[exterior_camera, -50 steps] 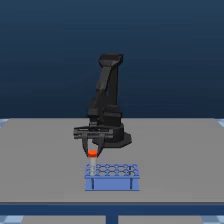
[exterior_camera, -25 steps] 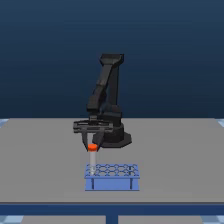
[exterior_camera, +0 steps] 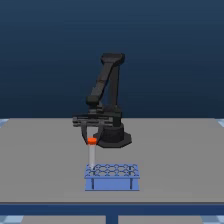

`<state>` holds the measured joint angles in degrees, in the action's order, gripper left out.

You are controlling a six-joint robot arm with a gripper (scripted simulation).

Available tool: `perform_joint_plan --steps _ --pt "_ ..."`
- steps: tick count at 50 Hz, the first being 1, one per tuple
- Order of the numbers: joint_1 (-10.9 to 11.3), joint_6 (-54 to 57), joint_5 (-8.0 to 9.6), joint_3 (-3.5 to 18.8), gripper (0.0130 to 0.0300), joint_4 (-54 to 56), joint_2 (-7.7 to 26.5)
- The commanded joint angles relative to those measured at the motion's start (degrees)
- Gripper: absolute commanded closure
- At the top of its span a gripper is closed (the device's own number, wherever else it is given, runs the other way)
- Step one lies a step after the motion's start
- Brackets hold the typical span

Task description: Pick up the centrifuge tube on the rack

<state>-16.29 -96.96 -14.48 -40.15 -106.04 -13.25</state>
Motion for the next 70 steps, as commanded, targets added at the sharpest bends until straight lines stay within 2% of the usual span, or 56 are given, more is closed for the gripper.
perform_joint_plan --steps 1,14,29,70 --pt "0.0 -4.7 -0.39 0.5 0.0300 -3.4 -0.4" --pt "0.0 -13.8 -1.46 2.1 0.0300 -12.1 -1.5" --pt "0.0 -18.8 -2.29 3.1 0.0300 -16.9 -2.1" --pt "0.0 -19.9 -2.50 3.3 0.0300 -18.0 -2.2"
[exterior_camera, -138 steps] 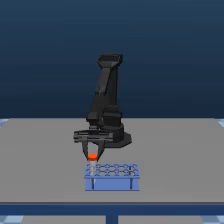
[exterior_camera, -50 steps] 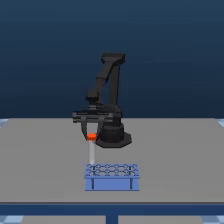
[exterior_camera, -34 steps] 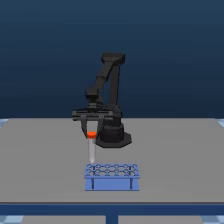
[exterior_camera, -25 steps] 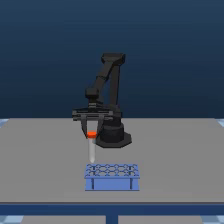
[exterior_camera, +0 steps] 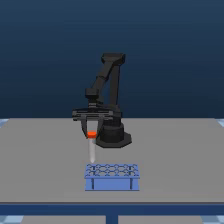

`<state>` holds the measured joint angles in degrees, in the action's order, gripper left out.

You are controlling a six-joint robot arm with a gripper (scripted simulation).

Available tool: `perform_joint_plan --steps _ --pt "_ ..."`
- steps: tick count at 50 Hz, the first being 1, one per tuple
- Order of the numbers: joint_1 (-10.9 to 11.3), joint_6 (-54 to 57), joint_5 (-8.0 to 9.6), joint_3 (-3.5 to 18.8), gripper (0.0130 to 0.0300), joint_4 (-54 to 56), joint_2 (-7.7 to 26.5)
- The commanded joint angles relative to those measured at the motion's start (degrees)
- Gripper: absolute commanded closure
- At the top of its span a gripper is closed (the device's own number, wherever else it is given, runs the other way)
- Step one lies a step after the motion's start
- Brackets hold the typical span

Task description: Pick up the centrifuge tube on the rack

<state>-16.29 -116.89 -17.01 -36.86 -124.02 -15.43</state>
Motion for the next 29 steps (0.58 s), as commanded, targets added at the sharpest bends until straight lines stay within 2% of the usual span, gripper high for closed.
perform_joint_plan --steps 1,29 --pt "0.0 0.0 0.03 0.0 0.0300 0.0 0.0" --pt "0.0 0.0 0.03 0.0 0.0300 0.0 0.0"
